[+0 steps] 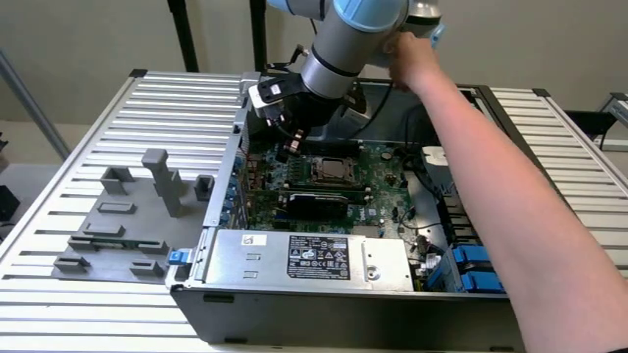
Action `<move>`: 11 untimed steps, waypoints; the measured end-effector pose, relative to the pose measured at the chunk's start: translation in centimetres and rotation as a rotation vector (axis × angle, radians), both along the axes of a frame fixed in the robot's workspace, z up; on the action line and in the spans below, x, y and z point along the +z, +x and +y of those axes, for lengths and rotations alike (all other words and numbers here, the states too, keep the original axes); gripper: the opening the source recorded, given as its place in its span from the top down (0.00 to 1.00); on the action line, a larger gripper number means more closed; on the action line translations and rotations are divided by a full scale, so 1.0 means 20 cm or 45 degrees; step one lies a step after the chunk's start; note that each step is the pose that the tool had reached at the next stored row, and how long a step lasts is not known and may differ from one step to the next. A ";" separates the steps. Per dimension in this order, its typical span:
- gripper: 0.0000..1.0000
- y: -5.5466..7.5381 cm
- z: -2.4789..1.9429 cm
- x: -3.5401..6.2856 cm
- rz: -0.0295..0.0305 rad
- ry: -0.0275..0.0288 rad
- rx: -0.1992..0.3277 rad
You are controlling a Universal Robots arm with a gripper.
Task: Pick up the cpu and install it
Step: 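Install the first cpu locking lever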
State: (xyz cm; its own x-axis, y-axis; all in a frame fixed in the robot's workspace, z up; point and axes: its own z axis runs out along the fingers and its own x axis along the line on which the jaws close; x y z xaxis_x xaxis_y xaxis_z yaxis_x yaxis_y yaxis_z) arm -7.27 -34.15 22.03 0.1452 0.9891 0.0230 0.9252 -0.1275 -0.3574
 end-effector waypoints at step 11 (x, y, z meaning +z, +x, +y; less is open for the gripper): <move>0.89 0.00 0.000 0.000 0.0000 0.0000 0.000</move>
